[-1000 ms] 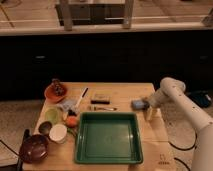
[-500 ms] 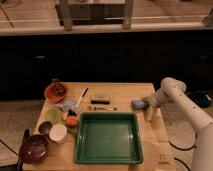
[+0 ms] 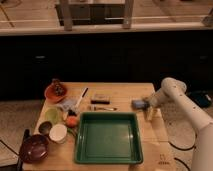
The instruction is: Wipe tray with sponge
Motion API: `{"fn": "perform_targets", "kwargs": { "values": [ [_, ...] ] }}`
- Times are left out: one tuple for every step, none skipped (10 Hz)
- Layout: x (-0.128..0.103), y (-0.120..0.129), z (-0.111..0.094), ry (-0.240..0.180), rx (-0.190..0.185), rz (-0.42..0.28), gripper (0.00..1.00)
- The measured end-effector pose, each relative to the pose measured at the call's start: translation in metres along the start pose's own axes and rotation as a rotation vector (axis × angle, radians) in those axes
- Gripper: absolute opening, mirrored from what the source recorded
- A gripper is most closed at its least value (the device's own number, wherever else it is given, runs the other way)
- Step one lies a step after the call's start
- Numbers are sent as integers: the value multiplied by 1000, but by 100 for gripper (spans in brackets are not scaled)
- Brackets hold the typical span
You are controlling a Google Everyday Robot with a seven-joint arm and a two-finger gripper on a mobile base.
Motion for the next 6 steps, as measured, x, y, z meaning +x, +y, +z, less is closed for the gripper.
{"fn": "perform_targets", "kwargs": {
  "values": [
    [0, 0, 0, 0, 0, 0, 80],
    [0, 1, 0, 3, 0, -1, 80],
    [2, 2, -4, 27, 7, -8, 80],
    [2, 3, -10, 41, 15, -12, 80],
    [-1, 4, -17, 62, 28, -21, 80],
    [-4, 3, -19, 96, 37, -31, 80]
  ]
}}
